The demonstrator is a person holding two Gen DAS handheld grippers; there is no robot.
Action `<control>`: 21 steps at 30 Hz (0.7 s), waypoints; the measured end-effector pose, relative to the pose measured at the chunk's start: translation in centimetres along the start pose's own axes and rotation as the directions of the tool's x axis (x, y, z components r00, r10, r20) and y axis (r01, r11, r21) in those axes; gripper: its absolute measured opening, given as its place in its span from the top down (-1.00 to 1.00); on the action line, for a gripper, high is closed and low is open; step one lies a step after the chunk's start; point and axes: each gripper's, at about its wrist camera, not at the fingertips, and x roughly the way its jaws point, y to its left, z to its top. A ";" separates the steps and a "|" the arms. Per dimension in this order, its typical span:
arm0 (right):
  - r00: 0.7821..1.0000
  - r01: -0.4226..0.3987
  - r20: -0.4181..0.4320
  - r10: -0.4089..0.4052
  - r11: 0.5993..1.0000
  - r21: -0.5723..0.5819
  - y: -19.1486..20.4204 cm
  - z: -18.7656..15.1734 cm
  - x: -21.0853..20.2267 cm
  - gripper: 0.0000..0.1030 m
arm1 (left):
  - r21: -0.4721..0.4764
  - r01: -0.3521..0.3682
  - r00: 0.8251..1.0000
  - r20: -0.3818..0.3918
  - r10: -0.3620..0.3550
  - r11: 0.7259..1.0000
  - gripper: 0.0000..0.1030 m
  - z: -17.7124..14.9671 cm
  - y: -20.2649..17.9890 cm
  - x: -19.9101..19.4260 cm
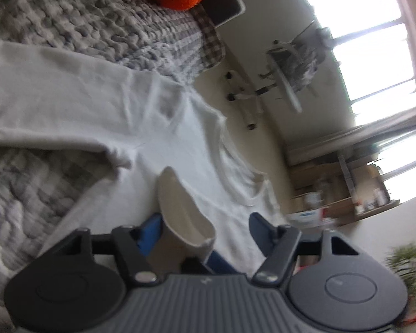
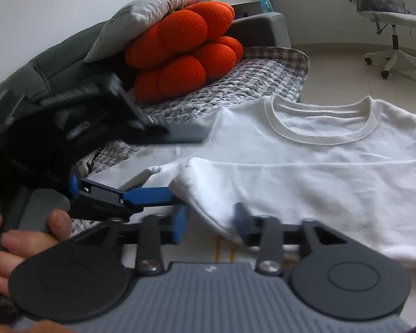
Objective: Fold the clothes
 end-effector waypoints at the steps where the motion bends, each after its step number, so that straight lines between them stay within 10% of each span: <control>1: 1.000 -0.009 -0.005 0.009 1.000 -0.001 0.0 0.0 -0.1 0.06 | 0.017 -0.023 1.000 0.003 0.023 1.000 -0.13 0.0 -0.2 0.1; 8: 1.000 0.018 0.014 -0.019 0.999 0.028 -1.3 0.5 -2.1 -0.13 | 0.194 -0.221 0.974 0.085 0.208 0.956 0.92 -0.3 -2.5 0.7; 15: 0.987 0.107 0.112 -0.118 0.989 0.107 -4.7 1.0 -5.5 -0.22 | 0.316 -0.250 0.951 0.258 0.171 0.915 0.92 -0.1 -6.0 -0.9; 21: 0.955 0.245 0.169 -0.243 0.970 0.012 -6.2 0.6 -8.3 -0.50 | 0.300 -0.317 0.895 0.409 0.179 0.900 0.92 0.2 -6.2 -2.1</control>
